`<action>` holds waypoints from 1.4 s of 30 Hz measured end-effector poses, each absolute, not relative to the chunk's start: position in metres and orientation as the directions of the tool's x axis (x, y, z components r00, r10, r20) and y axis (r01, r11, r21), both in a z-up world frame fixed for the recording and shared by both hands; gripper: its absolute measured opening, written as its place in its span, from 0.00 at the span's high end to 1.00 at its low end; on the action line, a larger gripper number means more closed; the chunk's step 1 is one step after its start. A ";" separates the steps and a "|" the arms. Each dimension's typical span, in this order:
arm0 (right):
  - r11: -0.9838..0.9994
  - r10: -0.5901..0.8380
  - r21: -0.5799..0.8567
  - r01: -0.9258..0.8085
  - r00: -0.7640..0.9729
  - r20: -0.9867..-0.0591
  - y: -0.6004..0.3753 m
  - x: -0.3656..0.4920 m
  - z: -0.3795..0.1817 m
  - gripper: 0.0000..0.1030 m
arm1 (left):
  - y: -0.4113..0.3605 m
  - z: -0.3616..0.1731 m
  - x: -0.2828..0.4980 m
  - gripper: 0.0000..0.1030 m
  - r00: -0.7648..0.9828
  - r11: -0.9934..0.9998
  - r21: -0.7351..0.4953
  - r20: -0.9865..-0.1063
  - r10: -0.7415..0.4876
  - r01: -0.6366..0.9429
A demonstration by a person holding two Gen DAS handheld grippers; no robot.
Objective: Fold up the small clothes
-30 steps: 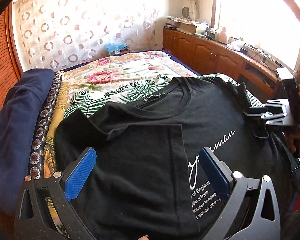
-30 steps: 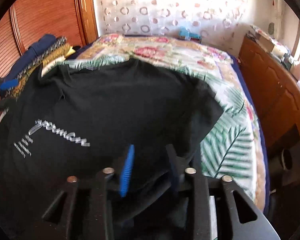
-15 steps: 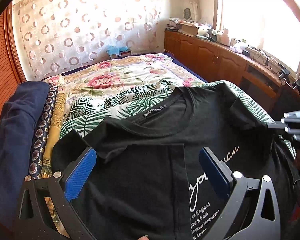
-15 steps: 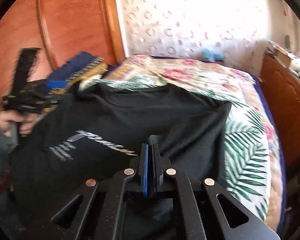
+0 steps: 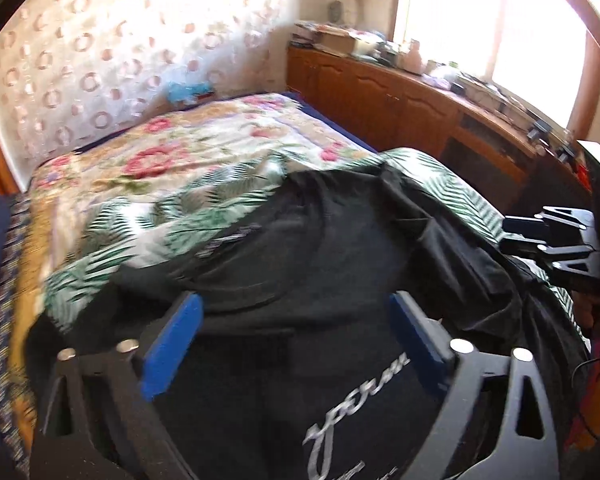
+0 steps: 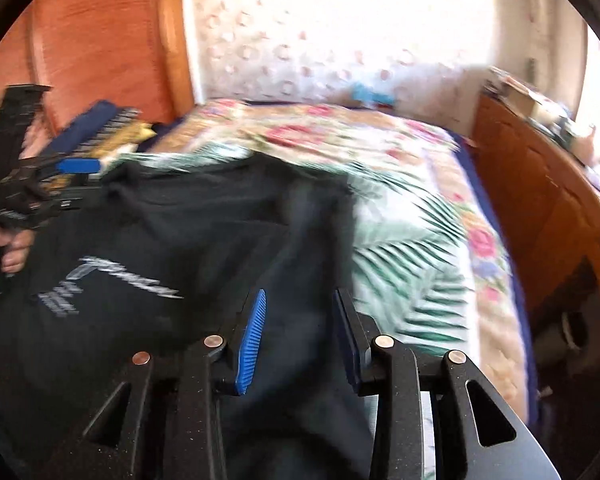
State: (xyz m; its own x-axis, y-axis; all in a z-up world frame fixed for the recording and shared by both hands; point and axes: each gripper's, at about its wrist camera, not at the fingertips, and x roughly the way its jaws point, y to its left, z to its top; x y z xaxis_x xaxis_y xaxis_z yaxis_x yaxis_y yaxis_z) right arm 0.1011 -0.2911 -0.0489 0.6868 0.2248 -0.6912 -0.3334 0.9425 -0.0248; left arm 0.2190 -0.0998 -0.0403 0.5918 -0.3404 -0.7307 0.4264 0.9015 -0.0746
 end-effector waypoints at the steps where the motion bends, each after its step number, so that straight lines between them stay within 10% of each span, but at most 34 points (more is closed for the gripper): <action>1: 0.946 0.215 -0.022 -0.324 0.679 -0.702 -0.290 0.104 -0.051 0.65 | -0.107 -0.044 0.223 0.26 0.572 0.893 -0.083 -0.741 -0.352 0.442; 7: 0.951 0.218 0.009 -0.309 0.648 -0.730 -0.299 0.094 -0.063 0.65 | -0.158 -0.063 0.238 0.51 0.460 0.830 -0.135 -0.778 -0.427 0.542; 21: 0.951 0.230 0.023 -0.309 0.652 -0.722 -0.308 0.102 -0.070 0.65 | -0.197 -0.071 0.236 0.65 0.377 0.761 -0.218 -0.765 -0.522 0.611; 25: 0.951 0.222 0.012 -0.310 0.654 -0.723 -0.308 0.101 -0.072 0.65 | -0.199 -0.071 0.235 0.97 0.372 0.763 -0.209 -0.775 -0.511 0.612; 38: 0.944 0.225 0.000 -0.329 0.646 -0.730 -0.308 0.104 -0.070 0.65 | -0.113 -0.020 0.217 0.95 0.599 0.891 -0.047 -0.724 -0.341 0.451; 42: 0.933 0.251 -0.003 -0.361 0.654 -0.714 -0.307 0.115 -0.057 0.58 | -0.065 -0.011 0.207 0.58 0.650 0.924 -0.031 -0.702 -0.291 0.380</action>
